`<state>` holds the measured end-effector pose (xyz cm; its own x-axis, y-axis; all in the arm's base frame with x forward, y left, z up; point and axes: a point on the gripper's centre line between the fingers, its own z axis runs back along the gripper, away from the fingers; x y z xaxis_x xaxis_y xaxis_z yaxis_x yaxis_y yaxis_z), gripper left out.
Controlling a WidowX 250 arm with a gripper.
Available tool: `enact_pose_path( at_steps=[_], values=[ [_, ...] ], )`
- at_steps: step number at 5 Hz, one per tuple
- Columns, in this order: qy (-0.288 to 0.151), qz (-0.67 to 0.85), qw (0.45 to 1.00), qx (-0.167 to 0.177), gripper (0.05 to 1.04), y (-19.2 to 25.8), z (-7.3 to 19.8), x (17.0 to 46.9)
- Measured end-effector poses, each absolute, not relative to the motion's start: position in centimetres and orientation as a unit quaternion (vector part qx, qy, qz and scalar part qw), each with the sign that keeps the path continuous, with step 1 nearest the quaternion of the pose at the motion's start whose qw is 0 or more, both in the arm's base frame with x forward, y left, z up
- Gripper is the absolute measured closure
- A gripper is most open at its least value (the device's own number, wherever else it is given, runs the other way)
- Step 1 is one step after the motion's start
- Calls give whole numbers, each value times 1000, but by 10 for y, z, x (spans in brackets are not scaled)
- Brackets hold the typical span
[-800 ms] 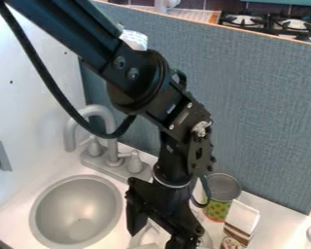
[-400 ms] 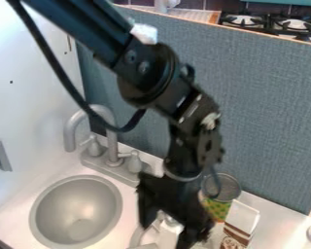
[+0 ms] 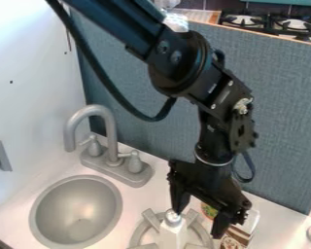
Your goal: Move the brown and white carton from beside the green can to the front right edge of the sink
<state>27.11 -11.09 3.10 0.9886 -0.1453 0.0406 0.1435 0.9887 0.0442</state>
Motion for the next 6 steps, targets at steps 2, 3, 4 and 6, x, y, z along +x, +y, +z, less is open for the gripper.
enact_pose_path(
  at_steps=[2,3,4,6],
  values=[
    [-65,-63,996,14,76,-125,12,309],
    [-56,-54,997,18,76,-133,0,325],
    [-56,-54,997,0,76,-147,-9,336],
    [-48,-53,997,-27,76,-159,-11,343]
  ],
)
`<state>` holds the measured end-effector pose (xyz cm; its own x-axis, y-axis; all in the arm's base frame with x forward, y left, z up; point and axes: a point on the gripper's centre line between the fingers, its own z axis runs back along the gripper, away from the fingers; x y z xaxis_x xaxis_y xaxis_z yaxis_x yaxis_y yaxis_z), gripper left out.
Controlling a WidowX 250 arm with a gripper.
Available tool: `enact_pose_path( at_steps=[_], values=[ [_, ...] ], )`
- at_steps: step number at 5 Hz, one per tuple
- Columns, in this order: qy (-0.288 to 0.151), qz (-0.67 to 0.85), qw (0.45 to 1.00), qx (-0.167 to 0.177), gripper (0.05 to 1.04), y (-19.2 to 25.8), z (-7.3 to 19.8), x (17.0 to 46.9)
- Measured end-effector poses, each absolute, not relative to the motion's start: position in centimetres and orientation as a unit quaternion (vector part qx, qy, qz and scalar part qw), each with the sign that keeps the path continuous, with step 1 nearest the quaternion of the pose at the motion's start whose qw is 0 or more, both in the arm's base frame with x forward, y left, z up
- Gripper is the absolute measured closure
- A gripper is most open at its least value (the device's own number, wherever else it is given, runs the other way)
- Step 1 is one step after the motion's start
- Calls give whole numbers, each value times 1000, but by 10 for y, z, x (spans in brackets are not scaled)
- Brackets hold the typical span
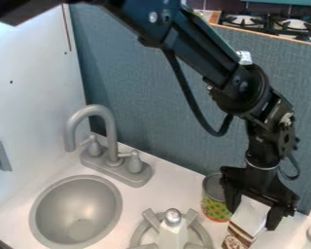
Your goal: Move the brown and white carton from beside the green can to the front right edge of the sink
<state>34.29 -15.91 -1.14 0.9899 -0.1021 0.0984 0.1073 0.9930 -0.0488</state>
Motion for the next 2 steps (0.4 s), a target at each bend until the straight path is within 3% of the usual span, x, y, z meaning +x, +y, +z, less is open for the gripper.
enact_pose_path(
  at_steps=[2],
  values=[
    [12,-58,998,6,133,-156,-40,347]
  ],
)
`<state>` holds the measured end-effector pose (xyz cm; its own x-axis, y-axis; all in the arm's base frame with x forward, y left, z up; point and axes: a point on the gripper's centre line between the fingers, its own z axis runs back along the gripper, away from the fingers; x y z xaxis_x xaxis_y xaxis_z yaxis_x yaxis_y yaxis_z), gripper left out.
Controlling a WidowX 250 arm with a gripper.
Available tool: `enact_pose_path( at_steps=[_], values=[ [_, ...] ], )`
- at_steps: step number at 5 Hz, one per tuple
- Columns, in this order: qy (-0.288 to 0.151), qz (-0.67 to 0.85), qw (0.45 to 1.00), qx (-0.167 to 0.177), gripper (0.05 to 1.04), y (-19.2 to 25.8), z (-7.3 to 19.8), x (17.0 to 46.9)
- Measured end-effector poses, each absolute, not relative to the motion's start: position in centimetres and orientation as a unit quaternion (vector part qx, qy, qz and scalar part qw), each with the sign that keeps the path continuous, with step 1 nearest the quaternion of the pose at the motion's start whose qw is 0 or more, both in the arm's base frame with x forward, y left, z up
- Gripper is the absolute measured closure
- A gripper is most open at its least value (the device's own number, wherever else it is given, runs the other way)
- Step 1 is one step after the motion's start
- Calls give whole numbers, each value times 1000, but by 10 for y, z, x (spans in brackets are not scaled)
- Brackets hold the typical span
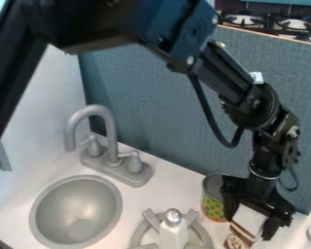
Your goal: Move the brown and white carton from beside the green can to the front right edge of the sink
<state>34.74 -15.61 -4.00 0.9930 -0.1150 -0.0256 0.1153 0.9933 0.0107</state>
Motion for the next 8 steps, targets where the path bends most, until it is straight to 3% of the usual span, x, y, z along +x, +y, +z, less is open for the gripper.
enact_pose_path(
  at_steps=[1,2,3,4,5,6,7,8],
  values=[
    [17,-66,998,14,227,-154,-40,349],
    [22,-78,997,17,227,-151,-39,342],
    [-3,-77,997,31,227,-138,-9,329],
    [-46,-58,997,24,227,-125,26,305],
    [-53,-50,997,7,227,-113,42,267],
    [27,-60,998,-24,227,-99,45,220],
    [77,-34,995,-51,227,-80,44,195],
    [85,-12,995,-44,227,-55,34,189]
  ],
)
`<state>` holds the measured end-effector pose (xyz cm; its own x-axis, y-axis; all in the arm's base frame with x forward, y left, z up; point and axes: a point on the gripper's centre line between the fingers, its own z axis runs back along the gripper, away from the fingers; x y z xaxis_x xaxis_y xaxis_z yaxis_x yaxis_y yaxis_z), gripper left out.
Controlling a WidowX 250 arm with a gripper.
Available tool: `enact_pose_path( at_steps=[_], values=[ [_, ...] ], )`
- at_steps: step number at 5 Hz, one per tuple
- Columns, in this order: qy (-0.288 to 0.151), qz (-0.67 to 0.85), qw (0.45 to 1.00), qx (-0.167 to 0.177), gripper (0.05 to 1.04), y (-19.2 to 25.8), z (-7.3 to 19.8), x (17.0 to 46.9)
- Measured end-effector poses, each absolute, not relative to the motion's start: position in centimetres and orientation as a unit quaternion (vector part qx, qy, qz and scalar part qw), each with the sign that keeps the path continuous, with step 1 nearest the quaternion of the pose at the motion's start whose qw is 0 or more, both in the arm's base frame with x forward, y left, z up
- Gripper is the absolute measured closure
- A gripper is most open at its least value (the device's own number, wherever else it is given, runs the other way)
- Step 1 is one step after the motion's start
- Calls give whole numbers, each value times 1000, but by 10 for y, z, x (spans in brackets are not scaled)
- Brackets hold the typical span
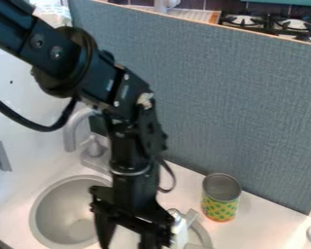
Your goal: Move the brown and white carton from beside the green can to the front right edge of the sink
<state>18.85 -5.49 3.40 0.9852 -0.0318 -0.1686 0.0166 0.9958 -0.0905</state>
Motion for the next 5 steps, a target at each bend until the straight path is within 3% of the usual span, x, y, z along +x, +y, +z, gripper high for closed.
enact_pose_path(
  at_steps=[2,5],
  values=[
    [84,-10,996,31,227,-2,-6,203],
    [117,10,992,35,227,28,-39,220]
  ],
)
